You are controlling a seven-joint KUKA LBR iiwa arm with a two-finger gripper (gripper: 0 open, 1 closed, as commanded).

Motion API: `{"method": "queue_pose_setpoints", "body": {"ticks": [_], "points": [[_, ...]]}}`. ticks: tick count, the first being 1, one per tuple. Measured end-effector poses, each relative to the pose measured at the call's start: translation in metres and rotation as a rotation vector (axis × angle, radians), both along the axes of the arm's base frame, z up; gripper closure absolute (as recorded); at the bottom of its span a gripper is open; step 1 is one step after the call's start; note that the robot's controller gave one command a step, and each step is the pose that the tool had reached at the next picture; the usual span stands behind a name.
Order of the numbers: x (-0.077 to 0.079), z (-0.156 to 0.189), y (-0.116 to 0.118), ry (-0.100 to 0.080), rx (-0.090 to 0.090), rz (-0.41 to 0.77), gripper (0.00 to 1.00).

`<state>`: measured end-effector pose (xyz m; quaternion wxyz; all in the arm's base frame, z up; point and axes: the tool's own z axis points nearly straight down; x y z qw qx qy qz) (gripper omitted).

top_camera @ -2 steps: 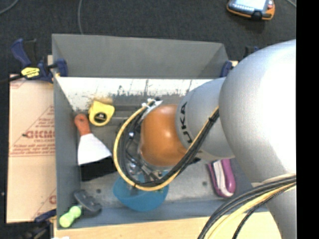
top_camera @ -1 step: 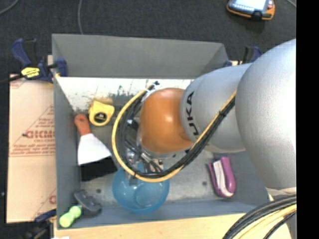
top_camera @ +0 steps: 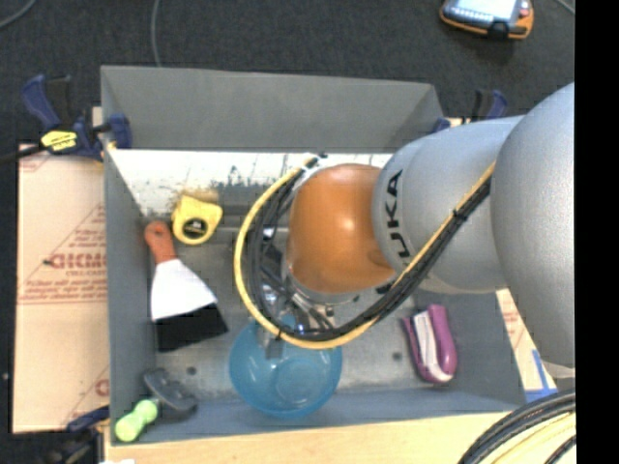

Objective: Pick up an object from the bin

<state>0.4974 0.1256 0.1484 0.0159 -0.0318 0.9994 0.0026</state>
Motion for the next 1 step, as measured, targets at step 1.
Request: {"method": "queue_pose_setpoints", "body": {"ticks": [1], "points": [[0.0189, 0.0515, 0.0329, -0.009, 0.007, -0.006, 1.0]]}}
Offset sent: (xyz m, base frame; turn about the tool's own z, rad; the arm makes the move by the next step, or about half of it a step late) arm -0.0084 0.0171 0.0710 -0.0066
